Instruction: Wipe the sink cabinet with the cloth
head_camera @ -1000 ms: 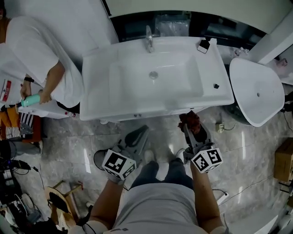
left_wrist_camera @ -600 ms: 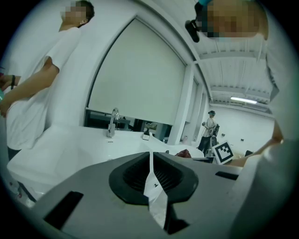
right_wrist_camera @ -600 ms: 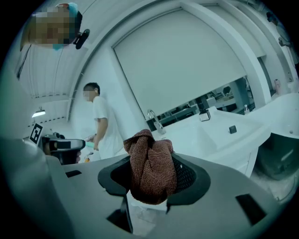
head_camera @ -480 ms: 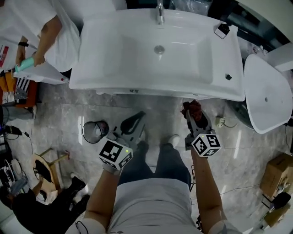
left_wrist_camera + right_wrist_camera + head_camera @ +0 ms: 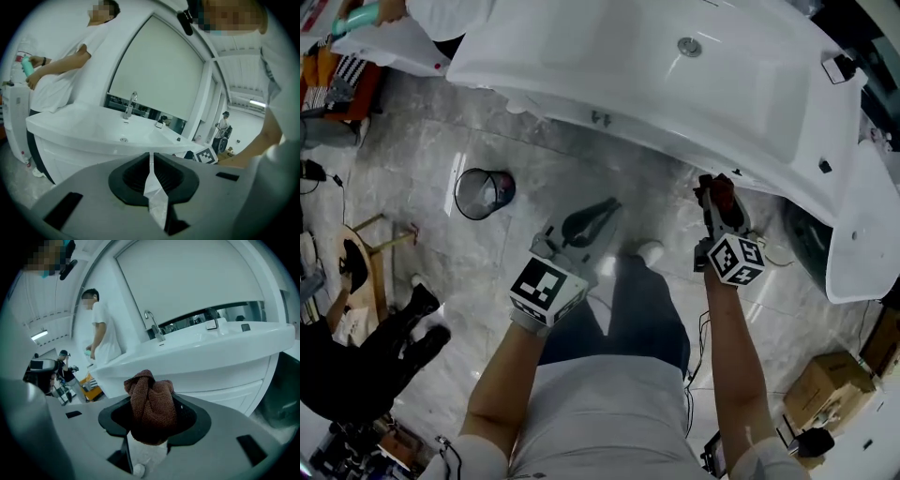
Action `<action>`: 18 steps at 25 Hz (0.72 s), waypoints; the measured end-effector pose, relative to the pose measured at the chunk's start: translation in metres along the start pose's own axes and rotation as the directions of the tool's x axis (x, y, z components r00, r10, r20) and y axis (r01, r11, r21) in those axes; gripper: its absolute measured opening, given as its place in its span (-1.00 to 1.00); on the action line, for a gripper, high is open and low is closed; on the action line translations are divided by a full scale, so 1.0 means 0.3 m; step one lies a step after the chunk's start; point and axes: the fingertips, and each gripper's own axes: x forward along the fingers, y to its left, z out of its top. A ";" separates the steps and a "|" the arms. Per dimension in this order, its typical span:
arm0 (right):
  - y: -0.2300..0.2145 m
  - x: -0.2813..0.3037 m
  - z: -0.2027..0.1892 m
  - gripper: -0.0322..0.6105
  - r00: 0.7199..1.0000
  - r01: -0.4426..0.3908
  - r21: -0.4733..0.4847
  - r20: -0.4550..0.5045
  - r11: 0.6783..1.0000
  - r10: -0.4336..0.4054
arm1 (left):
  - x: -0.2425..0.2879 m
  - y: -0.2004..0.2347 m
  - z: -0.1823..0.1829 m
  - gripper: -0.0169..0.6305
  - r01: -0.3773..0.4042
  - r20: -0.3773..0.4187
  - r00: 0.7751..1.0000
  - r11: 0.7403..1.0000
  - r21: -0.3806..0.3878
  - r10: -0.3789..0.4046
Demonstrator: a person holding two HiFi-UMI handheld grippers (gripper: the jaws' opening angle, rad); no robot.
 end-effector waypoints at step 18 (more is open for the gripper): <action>-0.154 0.308 -0.070 -0.34 0.994 0.109 -0.036 -0.020 0.993 -0.110 | -0.053 0.120 -0.141 -0.91 -0.038 -0.026 0.999 0.997 -0.073 0.036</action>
